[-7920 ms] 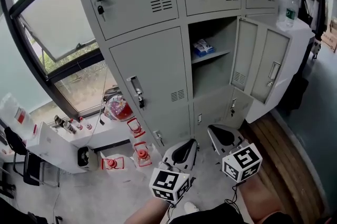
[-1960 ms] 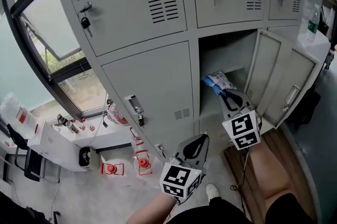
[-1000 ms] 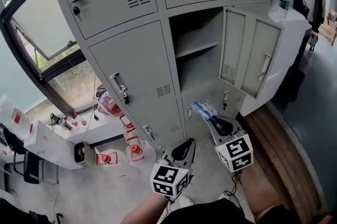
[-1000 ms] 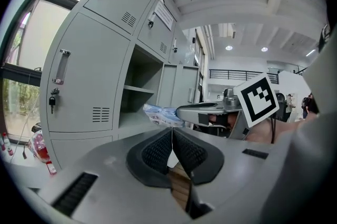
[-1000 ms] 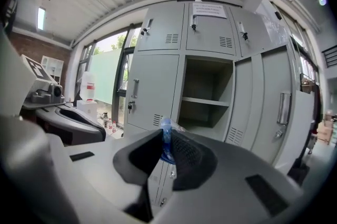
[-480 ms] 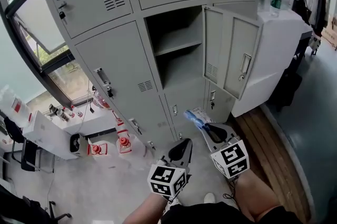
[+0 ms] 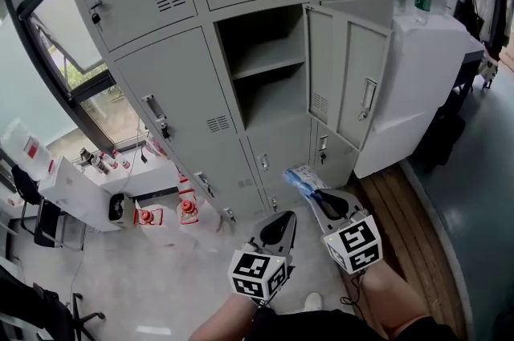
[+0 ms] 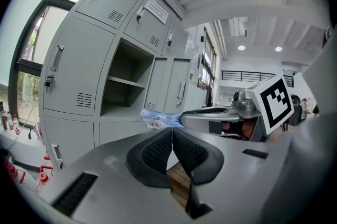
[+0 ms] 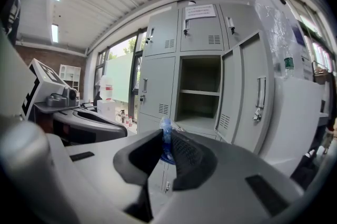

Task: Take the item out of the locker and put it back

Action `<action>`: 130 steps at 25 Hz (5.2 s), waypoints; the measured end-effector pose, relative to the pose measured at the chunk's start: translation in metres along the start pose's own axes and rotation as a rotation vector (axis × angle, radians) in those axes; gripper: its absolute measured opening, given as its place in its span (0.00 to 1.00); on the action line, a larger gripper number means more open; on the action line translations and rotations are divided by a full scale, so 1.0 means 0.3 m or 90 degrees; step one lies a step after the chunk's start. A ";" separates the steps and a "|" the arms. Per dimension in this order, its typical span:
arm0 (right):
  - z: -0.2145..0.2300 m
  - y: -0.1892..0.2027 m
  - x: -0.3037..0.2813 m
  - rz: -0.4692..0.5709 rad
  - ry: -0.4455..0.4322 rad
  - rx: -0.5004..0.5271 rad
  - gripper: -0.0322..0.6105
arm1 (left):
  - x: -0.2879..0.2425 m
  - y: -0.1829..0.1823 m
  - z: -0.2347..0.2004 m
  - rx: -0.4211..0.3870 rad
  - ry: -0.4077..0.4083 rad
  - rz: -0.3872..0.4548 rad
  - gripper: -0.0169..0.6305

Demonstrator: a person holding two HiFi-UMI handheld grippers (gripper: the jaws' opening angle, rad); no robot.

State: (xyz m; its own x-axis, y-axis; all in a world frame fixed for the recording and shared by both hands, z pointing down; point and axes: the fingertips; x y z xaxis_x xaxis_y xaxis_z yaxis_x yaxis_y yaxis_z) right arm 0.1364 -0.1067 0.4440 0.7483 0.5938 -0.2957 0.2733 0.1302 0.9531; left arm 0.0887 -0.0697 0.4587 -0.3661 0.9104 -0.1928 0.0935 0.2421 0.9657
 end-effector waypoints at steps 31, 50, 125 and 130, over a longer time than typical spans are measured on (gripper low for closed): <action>-0.117 -0.278 -0.392 0.032 0.101 0.010 0.20 | 0.028 -0.202 -0.454 -0.048 0.094 0.028 0.05; 0.069 -0.488 -0.514 0.055 0.134 0.066 0.20 | -0.110 -0.310 -0.557 -0.059 0.100 0.052 0.05; 0.752 -0.660 -0.984 -0.006 0.088 0.183 0.13 | -0.630 -0.436 -0.609 -0.081 0.032 0.050 0.05; 0.632 -0.631 -0.887 0.033 0.101 0.128 0.13 | -0.522 -0.413 -0.610 -0.081 0.048 0.050 0.05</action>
State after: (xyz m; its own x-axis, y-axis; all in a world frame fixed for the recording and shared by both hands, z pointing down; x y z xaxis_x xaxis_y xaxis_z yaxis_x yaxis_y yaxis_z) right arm 0.0002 -0.4400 0.3299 0.6643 0.7149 -0.2183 0.3639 -0.0542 0.9299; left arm -0.0351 -0.3036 0.4010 -0.4314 0.8959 -0.1061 0.0093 0.1220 0.9925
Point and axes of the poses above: the fingertips, and each gripper's own axes: x backward along the fingers, z to its right, y out of its underside, and after that the axes turned 11 degrees about -y, right-handed
